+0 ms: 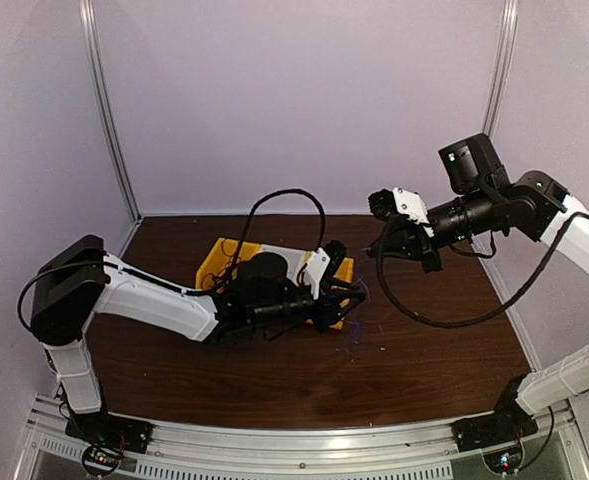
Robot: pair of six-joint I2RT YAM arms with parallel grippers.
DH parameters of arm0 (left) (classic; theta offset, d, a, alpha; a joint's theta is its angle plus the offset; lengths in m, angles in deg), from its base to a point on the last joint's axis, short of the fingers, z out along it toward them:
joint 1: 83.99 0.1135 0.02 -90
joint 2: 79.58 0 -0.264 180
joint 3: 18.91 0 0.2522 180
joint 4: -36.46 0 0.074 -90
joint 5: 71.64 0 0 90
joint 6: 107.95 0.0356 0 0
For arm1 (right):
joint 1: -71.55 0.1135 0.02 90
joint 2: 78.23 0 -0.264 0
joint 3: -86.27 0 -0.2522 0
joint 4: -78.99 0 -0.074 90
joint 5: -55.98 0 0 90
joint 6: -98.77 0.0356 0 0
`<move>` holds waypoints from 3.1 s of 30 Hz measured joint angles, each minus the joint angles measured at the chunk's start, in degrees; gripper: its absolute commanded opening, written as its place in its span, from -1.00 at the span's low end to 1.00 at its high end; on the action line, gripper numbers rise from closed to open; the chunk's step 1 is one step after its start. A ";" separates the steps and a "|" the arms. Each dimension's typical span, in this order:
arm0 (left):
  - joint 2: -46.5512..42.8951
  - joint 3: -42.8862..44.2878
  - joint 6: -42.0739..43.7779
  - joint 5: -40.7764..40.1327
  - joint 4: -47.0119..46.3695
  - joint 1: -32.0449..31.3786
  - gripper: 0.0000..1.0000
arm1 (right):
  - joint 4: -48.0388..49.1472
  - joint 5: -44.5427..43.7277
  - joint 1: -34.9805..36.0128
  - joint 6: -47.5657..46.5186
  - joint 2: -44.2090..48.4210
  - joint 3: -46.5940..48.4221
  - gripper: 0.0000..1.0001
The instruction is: Untangle the cables
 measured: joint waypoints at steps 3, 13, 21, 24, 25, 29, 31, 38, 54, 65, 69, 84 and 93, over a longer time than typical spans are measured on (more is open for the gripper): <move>1.90 0.26 -0.26 0.04 -0.42 0.00 -0.88 | -1.36 1.40 -0.24 0.70 0.00 2.67 -1.00; 3.13 -8.35 -3.26 -0.33 -6.05 0.00 -0.80 | -4.50 8.76 -5.38 2.38 -0.17 18.73 -1.00; 3.10 -15.39 -5.99 -2.80 -7.23 -0.04 -0.88 | -5.77 14.25 -9.66 3.85 -1.68 28.13 -1.00; 2.99 -17.53 -6.64 -3.56 -7.15 -0.07 -0.88 | -5.99 15.39 -10.86 4.04 -1.77 30.36 -1.00; 2.86 -18.34 -6.91 -3.76 -7.02 -0.07 -0.89 | -6.05 15.80 -11.39 4.17 -1.90 31.26 -1.00; 0.87 -22.36 -7.91 -4.63 -6.34 -0.04 -0.88 | -6.05 17.00 -12.68 4.76 -2.29 33.79 -1.00; -0.79 -24.33 -8.35 -5.09 -5.62 -0.07 -0.86 | -6.08 17.38 -12.90 4.92 -2.36 34.18 -1.00; -7.63 -26.01 -7.65 -5.38 -5.42 -0.22 -0.22 | -5.92 18.73 -12.94 5.73 -3.04 33.57 -1.00; -0.31 -5.55 -1.70 0.61 -12.76 -1.33 0.04 | -3.34 21.29 -12.96 8.35 -3.48 30.12 -1.00; 1.84 0.74 -0.90 10.03 -13.99 -1.44 0.00 | -1.95 21.51 -13.00 9.22 -3.37 25.92 -1.00; 2.64 4.20 -1.31 12.94 -15.04 -1.44 -0.19 | -1.57 21.51 -13.00 9.55 -3.37 25.14 -1.00; 1.97 2.47 -1.95 11.15 -14.45 -1.66 -1.00 | -0.04 21.03 -13.64 9.68 -1.33 21.97 -1.00; -17.51 -18.23 -3.78 2.89 -7.10 -1.66 -1.00 | 2.69 17.07 -11.45 4.79 3.06 -2.91 -0.06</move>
